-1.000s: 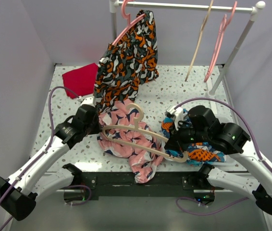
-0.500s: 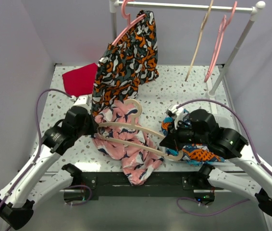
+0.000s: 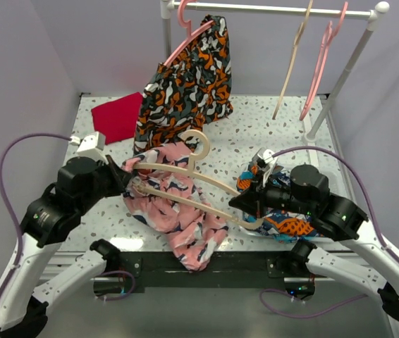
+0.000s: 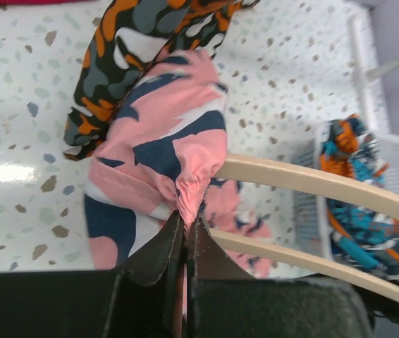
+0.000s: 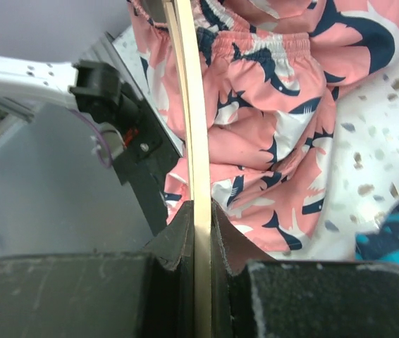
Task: Place the shorts on the hanger
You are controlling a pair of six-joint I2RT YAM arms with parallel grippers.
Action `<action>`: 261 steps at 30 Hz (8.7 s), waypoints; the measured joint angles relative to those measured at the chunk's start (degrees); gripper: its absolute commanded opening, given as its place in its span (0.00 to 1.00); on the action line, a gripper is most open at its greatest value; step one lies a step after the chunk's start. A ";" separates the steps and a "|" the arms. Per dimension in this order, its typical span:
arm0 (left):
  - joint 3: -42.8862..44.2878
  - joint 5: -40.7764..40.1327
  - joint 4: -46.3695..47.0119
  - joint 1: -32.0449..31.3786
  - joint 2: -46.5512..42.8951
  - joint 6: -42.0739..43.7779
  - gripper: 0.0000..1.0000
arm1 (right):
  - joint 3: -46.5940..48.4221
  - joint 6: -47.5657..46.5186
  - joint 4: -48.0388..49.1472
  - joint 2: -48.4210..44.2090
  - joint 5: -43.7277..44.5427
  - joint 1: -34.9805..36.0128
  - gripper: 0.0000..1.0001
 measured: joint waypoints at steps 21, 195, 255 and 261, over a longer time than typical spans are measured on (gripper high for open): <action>1.86 1.36 -0.81 0.00 -1.36 -3.17 0.44 | -14.47 0.61 42.03 18.69 23.93 23.54 0.00; -10.27 -17.64 26.77 -9.77 -10.67 23.30 0.00 | -16.28 35.80 61.44 44.52 28.87 17.42 0.00; -12.17 -31.06 30.27 -9.81 -1.77 19.80 0.00 | 19.10 5.35 29.38 30.82 51.58 22.82 0.00; -5.09 -27.63 30.51 -9.77 2.05 21.22 0.00 | 33.00 1.97 25.83 38.86 47.89 22.80 0.00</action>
